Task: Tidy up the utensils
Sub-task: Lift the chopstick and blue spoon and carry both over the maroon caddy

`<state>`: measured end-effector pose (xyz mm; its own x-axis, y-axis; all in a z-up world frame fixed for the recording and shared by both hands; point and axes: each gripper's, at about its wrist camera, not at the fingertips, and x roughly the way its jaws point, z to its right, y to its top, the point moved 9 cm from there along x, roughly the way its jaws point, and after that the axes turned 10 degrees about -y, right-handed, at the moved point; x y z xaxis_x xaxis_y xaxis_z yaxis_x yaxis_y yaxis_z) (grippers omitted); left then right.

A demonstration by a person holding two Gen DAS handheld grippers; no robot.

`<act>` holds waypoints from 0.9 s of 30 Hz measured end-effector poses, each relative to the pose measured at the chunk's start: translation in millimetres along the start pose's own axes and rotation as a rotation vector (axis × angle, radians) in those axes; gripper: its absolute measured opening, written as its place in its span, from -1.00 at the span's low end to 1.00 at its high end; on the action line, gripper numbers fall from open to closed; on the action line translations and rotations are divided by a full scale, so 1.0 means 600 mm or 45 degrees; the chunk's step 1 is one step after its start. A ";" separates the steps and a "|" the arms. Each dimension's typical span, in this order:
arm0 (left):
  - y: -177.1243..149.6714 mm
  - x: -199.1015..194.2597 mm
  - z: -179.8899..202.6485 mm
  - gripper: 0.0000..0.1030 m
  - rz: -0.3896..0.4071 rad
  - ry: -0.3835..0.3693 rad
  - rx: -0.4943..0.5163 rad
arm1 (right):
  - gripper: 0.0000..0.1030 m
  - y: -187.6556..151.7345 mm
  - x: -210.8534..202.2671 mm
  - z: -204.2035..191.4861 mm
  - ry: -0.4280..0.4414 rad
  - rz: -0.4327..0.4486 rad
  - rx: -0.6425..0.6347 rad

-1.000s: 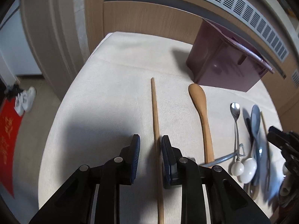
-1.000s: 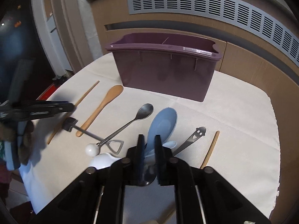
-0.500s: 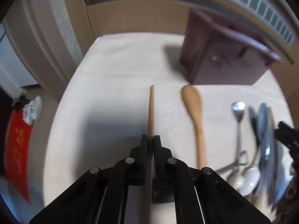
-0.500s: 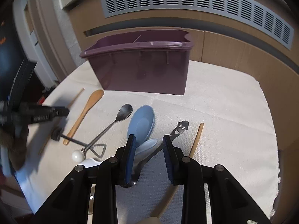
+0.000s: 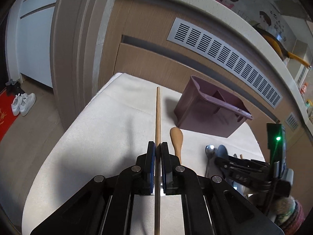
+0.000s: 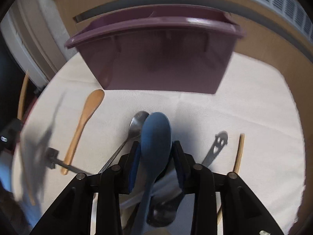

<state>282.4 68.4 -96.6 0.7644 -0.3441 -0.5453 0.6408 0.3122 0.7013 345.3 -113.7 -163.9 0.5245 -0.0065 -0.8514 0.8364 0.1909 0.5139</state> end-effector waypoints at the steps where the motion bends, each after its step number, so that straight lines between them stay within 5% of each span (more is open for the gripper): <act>1: -0.002 -0.004 0.002 -0.89 0.002 -0.009 -0.004 | -0.39 0.000 -0.002 -0.004 0.008 0.000 -0.020; 7: 0.003 -0.021 0.037 -0.89 0.030 -0.081 0.017 | -0.41 -0.006 -0.069 0.029 0.161 0.122 0.007; 13: 0.009 -0.012 0.074 -0.89 0.014 -0.081 0.070 | -0.41 -0.006 -0.142 0.057 0.109 0.303 -0.041; 18: 0.027 -0.020 0.114 -0.89 0.037 -0.095 0.131 | -0.41 0.016 -0.185 0.084 0.168 0.409 0.033; 22: 0.112 -0.046 0.178 -0.89 0.134 -0.177 0.199 | -0.42 0.078 -0.261 0.108 0.182 0.582 0.081; 27: 0.251 -0.079 0.270 -0.89 0.408 -0.236 0.352 | -0.41 0.204 -0.385 0.151 0.102 0.882 0.099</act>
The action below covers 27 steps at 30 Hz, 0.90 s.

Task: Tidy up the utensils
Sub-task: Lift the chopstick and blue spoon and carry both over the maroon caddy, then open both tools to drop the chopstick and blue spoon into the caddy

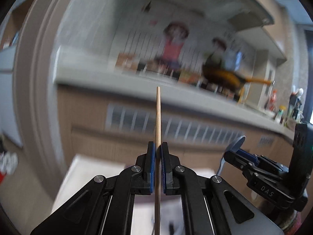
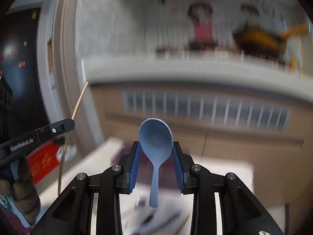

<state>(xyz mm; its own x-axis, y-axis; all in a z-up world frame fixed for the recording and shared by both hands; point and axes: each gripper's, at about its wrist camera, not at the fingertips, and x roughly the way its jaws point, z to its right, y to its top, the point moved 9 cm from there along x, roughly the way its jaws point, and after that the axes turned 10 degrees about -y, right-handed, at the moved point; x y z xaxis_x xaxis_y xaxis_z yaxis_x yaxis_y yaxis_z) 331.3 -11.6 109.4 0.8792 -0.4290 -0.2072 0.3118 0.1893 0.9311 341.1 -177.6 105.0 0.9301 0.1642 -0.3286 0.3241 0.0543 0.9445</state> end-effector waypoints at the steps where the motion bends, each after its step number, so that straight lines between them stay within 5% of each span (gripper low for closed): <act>1: 0.019 0.011 0.002 -0.89 0.055 -0.006 0.011 | -0.41 0.022 0.005 0.005 -0.009 0.034 0.004; 4: 0.038 0.047 -0.015 -0.89 0.201 0.033 0.021 | -0.41 0.053 0.037 0.021 -0.048 0.108 0.005; 7: 0.026 0.097 -0.035 -0.89 0.264 0.048 0.030 | -0.41 0.041 0.096 0.029 -0.041 0.065 0.020; 17: -0.061 0.263 -0.097 -0.89 0.116 0.103 -0.025 | -0.41 -0.052 0.234 0.031 -0.024 -0.067 -0.001; 27: -0.139 0.260 -0.108 -0.85 -0.059 0.088 -0.056 | -0.39 -0.164 0.257 0.022 0.042 -0.286 -0.034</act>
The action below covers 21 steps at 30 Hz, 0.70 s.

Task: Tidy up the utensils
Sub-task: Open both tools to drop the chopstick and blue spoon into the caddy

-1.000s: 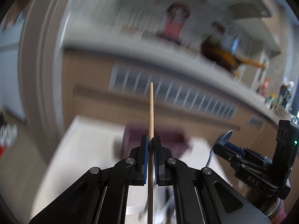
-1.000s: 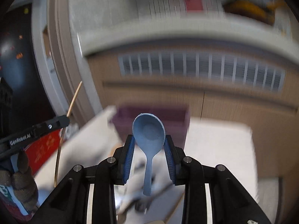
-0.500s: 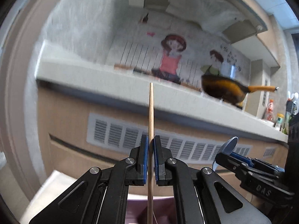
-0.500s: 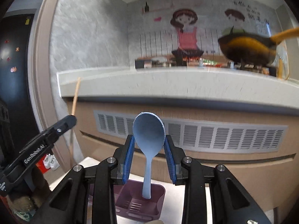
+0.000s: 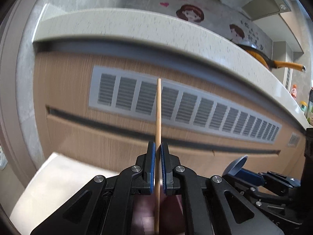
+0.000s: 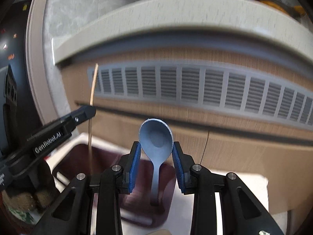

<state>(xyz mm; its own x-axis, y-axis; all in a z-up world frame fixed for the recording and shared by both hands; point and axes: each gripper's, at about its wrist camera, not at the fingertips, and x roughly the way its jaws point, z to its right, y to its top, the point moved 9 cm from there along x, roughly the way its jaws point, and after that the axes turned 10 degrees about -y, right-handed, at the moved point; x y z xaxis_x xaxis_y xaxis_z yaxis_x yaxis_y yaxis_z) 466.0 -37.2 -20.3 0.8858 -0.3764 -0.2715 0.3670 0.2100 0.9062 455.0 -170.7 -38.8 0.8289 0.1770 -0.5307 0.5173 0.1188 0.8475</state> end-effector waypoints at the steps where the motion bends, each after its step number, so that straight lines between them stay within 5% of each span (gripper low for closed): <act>1: -0.006 -0.006 0.000 -0.85 -0.019 -0.014 -0.014 | -0.37 -0.010 -0.004 -0.001 0.033 -0.025 0.014; 4: -0.019 -0.034 0.001 -0.76 -0.084 -0.072 -0.059 | -0.22 -0.020 -0.033 0.007 0.060 -0.029 0.062; 7: -0.023 -0.075 0.010 -0.41 -0.136 -0.122 -0.075 | -0.22 -0.025 -0.077 0.013 0.040 -0.008 0.068; 11: -0.031 -0.146 0.005 -0.14 -0.144 -0.087 -0.079 | -0.21 -0.049 -0.145 -0.005 0.013 0.002 0.003; 17: -0.102 -0.234 -0.048 -0.02 -0.276 0.055 -0.102 | -0.21 -0.142 -0.192 -0.056 0.020 -0.138 -0.168; 21: -0.179 -0.270 -0.081 -0.02 -0.436 0.046 -0.168 | -0.21 -0.216 -0.195 -0.073 0.051 -0.270 -0.202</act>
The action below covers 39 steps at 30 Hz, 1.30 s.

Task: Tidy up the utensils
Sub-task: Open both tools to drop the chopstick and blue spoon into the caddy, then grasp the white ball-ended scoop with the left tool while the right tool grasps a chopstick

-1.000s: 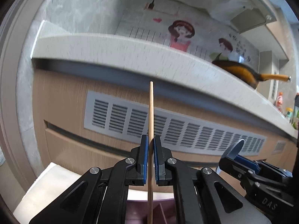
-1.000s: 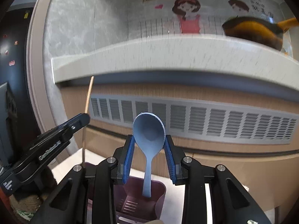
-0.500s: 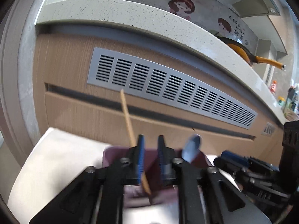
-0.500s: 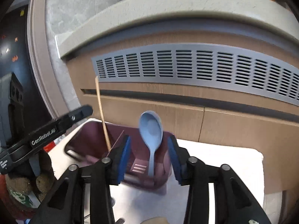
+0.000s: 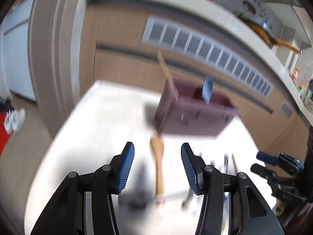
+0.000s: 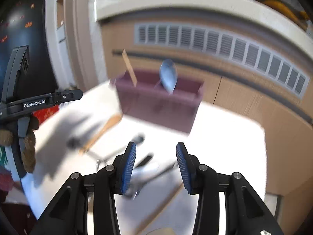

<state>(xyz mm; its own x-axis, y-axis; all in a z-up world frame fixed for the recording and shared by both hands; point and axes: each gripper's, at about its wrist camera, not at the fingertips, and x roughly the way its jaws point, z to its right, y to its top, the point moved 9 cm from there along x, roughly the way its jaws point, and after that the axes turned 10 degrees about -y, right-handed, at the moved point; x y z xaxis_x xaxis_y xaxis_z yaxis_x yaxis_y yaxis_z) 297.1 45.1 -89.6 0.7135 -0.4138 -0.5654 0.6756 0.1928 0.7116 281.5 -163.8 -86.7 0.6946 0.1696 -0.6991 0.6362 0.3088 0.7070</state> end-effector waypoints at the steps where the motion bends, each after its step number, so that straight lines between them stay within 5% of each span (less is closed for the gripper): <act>1: -0.015 -0.003 -0.009 -0.02 -0.023 0.006 -0.015 | -0.21 -0.013 0.005 -0.005 0.006 -0.028 0.003; 8: -0.082 -0.011 -0.026 0.01 -0.082 0.074 0.034 | -0.21 -0.058 0.055 -0.044 0.067 -0.208 -0.002; 14: -0.111 0.013 0.043 0.00 -0.170 -0.047 0.184 | -0.21 -0.066 0.053 -0.016 0.014 -0.194 0.038; 18: -0.128 0.037 0.086 -0.31 -0.194 -0.016 0.297 | -0.21 -0.081 0.044 0.022 -0.024 -0.193 0.122; 27: -0.153 0.093 0.105 -0.37 -0.329 0.010 0.304 | -0.21 -0.099 0.033 0.057 -0.071 -0.161 0.192; 32: -0.146 0.091 0.108 -0.57 -0.306 0.031 0.297 | -0.21 -0.099 0.039 0.060 -0.060 -0.164 0.221; 39: -0.053 -0.002 0.111 -0.57 -0.043 0.046 0.306 | -0.22 -0.080 0.073 0.082 -0.132 -0.207 0.308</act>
<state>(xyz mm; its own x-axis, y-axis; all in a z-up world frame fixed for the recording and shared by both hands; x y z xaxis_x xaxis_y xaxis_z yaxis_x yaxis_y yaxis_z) 262.5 -20.1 -83.7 0.7003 -0.3834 -0.6021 0.6389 -0.0394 0.7683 298.0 -217.4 -146.4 0.5998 0.0362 -0.7993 0.7946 0.0906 0.6003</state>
